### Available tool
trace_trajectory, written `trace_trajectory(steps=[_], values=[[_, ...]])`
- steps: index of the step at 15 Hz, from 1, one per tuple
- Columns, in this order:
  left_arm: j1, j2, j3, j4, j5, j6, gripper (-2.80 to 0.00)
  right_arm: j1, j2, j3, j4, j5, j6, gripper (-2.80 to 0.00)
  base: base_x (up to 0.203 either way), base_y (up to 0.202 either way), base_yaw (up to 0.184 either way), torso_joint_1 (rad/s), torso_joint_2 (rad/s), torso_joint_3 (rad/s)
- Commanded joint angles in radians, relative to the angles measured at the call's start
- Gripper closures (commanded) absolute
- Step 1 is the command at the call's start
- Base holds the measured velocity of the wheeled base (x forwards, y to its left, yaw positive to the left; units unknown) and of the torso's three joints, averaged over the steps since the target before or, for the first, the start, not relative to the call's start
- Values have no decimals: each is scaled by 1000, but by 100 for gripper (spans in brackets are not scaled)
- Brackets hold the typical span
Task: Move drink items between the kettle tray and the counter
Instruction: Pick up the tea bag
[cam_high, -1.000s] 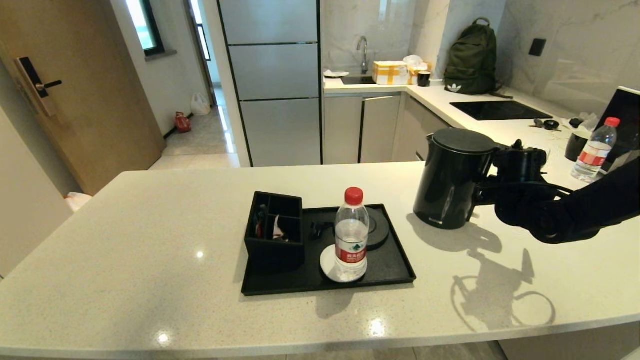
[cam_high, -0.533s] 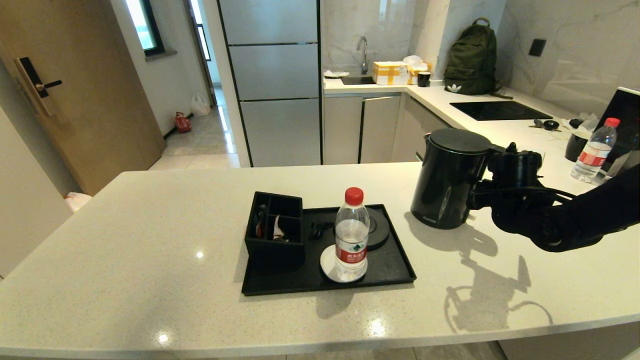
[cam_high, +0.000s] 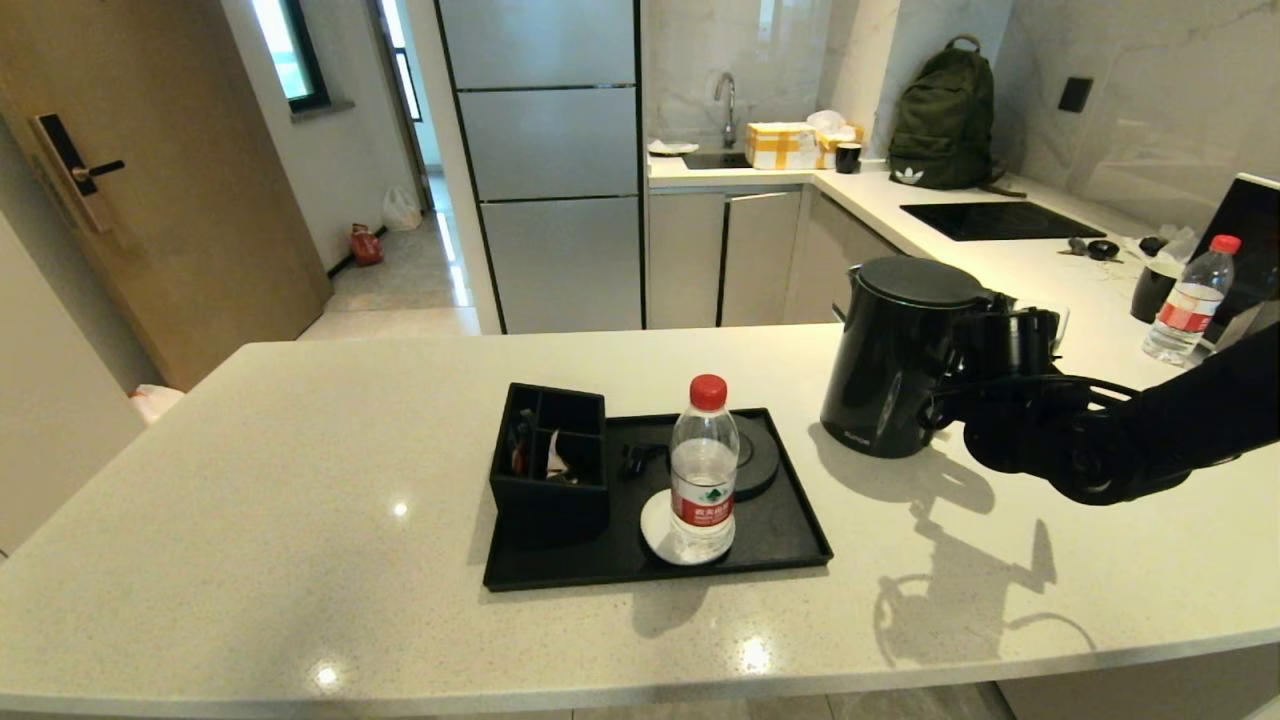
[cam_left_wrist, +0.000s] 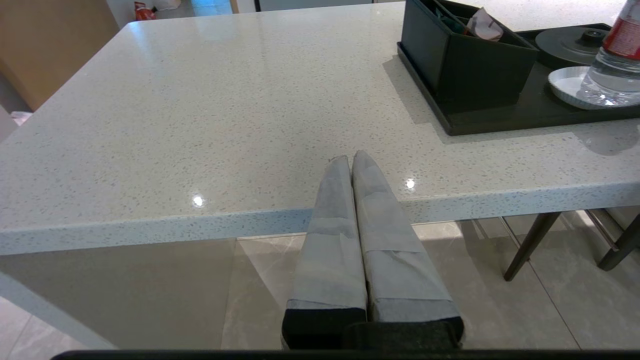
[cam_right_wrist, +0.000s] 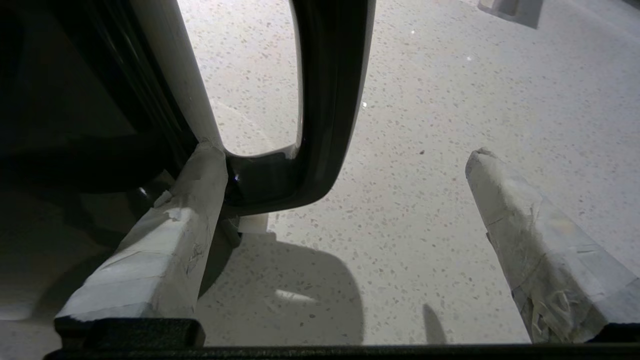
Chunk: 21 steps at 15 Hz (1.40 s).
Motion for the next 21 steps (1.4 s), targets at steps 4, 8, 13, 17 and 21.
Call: trace_trajectory(steps=[4,8,13,17,21], values=[[0,2,0,0,0,0,0,41,-12,-5,50,-65,-3,-280,0,0,0,0,0,0],[0,2,0,0,0,0,0,78,-43,6,86,-110,-4,-280,0,0,0,0,0,0],[0,2,0,0,0,0,0,129,-164,88,101,-112,0,-280,0,0,0,0,0,0],[0,2,0,0,0,0,0,173,-265,148,134,-102,3,-280,0,0,0,0,0,0],[0,2,0,0,0,0,0,267,-629,220,275,-79,6,0,0,0,0,0,0,0]])
